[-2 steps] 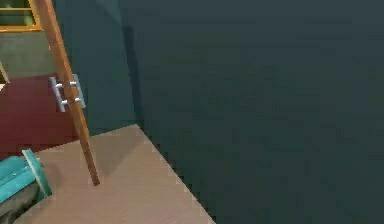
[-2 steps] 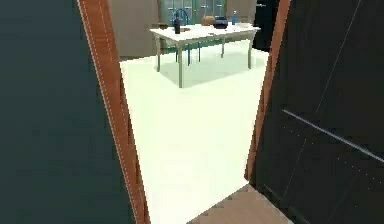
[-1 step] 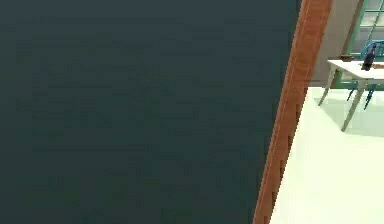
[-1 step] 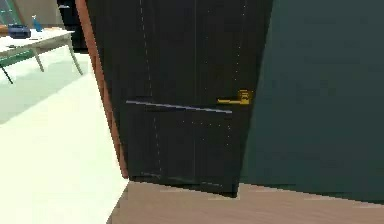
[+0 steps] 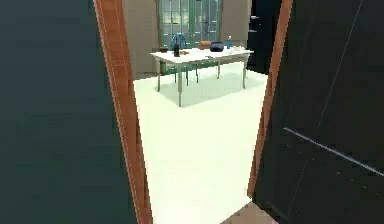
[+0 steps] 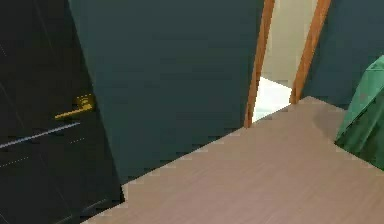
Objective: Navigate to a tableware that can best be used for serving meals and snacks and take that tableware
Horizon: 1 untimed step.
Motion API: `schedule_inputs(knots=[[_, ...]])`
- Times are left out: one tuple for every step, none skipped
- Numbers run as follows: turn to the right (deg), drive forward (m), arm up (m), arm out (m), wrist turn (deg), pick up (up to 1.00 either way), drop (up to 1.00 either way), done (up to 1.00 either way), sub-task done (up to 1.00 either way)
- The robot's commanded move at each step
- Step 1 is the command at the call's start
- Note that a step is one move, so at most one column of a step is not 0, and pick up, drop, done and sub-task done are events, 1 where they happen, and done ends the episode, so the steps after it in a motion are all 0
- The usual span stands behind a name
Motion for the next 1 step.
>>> schedule_inputs(knots=[[36.0, 0.0, 0.0, 0.0, 0.0, 0.0, 0.0, 0.0, 0.0]])
